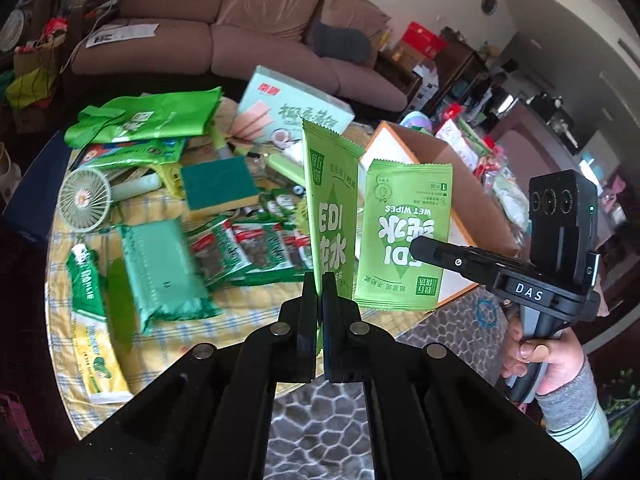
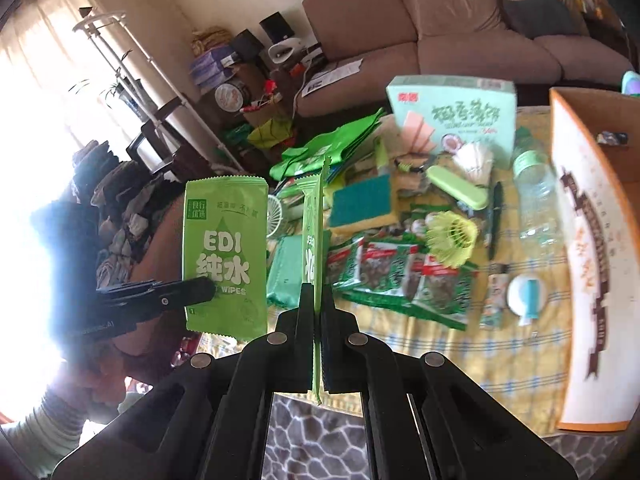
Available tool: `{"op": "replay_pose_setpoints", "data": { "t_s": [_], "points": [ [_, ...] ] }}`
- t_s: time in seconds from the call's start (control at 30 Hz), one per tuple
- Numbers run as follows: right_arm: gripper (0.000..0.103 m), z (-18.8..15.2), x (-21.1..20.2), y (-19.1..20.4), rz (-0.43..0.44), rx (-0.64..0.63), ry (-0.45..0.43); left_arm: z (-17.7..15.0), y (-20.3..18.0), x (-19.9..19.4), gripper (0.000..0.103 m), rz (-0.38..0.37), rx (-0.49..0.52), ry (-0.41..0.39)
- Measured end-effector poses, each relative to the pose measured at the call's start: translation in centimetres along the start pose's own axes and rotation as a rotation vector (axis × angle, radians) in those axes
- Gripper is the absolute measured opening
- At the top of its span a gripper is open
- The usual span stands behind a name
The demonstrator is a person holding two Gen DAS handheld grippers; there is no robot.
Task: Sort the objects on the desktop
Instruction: 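Lift both EDI packets and carry them over the cardboard box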
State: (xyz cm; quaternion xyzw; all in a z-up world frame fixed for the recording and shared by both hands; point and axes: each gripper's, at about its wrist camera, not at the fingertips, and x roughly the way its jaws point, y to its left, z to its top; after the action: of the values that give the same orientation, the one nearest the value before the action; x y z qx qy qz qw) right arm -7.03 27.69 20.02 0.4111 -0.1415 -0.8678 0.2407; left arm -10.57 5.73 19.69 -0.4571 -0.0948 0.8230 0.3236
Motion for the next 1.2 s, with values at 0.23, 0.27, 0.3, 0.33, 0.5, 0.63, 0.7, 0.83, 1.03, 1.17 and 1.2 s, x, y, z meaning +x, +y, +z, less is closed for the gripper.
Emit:
{"op": "replay_pose_setpoints", "data": {
  "t_s": [0.23, 0.27, 0.3, 0.33, 0.5, 0.63, 0.7, 0.83, 1.03, 1.17, 1.2],
  "points": [
    [0.002, 1.8, -8.5, -5.5, -0.125, 0.022, -0.052, 3.1, -9.2, 4.3, 0.002, -0.075, 0.062, 0.019],
    [0.002, 1.9, -9.5, -6.3, -0.141, 0.027, -0.055, 3.5, -10.3, 4.9, 0.002, -0.082, 0.065, 0.022],
    [0.002, 2.0, -10.4, -7.1, -0.157, 0.033, -0.059, 3.8, -11.5, 5.6, 0.002, -0.086, 0.071, 0.024],
    [0.002, 2.1, -11.3, -7.8, -0.170, 0.040, -0.061, 4.0, -12.5, 6.2, 0.002, -0.089, 0.078, 0.025],
    [0.002, 2.4, -14.3, -11.1, -0.214, 0.076, -0.075, 4.7, -17.1, 9.1, 0.002, -0.099, 0.098, 0.044],
    [0.002, 2.5, -16.0, -13.5, -0.244, 0.088, -0.073, 5.0, -19.8, 11.4, 0.002, -0.114, 0.091, 0.062],
    [0.002, 2.7, -16.7, -14.7, -0.268, 0.090, -0.063, 5.2, -21.1, 12.8, 0.002, -0.114, 0.095, 0.071],
    [0.002, 3.1, -17.7, -17.5, -0.309, 0.104, -0.043, 5.6, -23.3, 15.9, 0.002, -0.104, 0.102, 0.103],
    [0.002, 2.9, -18.1, -21.9, -0.361, 0.119, 0.024, 5.5, -25.0, 20.5, 0.002, -0.097, 0.084, 0.164],
    [0.002, 2.2, -17.6, -24.7, -0.365, 0.140, 0.072, 4.8, -25.3, 23.1, 0.002, -0.082, 0.057, 0.204],
    [0.002, 1.9, -17.3, -25.4, -0.364, 0.146, 0.083, 4.6, -25.3, 23.7, 0.002, -0.077, 0.049, 0.214]
  ]
}}
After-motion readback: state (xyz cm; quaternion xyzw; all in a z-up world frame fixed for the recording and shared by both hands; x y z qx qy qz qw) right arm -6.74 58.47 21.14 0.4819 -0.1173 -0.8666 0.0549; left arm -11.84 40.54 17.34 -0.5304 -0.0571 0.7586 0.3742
